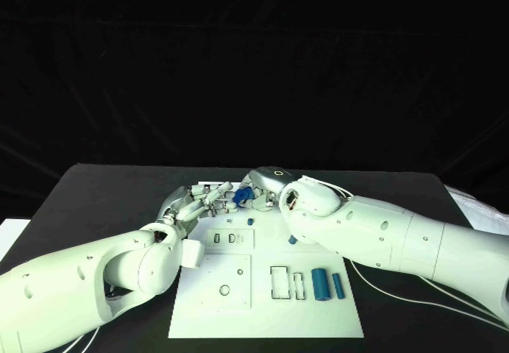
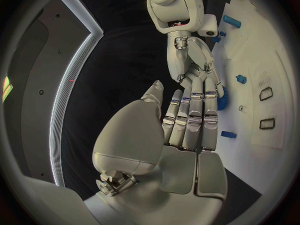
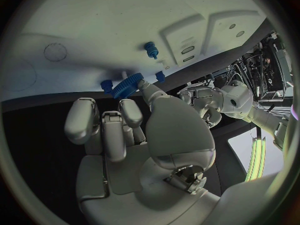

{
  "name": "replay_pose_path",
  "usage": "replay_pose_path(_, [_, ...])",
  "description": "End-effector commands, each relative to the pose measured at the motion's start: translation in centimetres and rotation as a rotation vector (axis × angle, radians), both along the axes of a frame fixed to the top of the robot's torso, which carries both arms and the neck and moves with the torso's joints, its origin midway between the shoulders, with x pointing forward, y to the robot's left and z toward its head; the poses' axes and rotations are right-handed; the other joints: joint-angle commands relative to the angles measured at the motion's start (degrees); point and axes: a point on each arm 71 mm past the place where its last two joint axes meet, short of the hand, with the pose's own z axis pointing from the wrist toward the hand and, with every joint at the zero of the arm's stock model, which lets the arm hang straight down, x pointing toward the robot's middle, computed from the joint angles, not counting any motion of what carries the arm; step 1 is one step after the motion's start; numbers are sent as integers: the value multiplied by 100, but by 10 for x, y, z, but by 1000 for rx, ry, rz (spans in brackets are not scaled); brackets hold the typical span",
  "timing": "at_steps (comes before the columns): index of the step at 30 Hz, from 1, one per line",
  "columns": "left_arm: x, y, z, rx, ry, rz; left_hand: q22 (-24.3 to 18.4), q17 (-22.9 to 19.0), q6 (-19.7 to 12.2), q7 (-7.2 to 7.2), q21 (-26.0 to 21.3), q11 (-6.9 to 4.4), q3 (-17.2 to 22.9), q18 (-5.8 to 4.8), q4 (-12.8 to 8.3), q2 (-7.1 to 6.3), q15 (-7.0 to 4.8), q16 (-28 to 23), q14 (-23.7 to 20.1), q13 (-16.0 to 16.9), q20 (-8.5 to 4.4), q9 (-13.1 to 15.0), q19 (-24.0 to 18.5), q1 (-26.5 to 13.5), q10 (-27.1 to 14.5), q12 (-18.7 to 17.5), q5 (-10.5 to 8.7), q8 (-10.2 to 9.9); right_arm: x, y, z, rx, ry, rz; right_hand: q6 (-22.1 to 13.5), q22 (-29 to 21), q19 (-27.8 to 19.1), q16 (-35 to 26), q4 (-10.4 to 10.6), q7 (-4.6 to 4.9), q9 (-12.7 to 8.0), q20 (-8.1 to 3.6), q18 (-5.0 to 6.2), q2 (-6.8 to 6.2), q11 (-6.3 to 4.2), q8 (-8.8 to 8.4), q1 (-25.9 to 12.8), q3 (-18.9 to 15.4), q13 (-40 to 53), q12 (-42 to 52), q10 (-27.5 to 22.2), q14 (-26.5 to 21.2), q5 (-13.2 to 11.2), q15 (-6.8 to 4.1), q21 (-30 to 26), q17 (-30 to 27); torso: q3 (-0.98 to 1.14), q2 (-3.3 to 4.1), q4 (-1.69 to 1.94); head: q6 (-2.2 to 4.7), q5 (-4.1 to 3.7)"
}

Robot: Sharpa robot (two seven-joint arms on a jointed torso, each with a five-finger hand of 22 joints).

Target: Assemble the parts on the task board

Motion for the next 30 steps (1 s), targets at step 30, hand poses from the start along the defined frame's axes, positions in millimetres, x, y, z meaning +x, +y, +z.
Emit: replay_pose_path(30, [0, 2, 1, -7, -10, -7, -13, 18, 4, 17, -28, 27, -2, 15, -24, -2, 2, -33, -34, 3, 32, 1, -12, 39, 3, -32, 33, -38, -11, -43, 6, 147, -21, -21, 69, 39, 14, 37, 177, -20, 27, 45, -70, 48, -4, 29, -154, -225, 162, 135, 63, 417, 105, 49, 30, 552, 13, -13, -23, 25, -14])
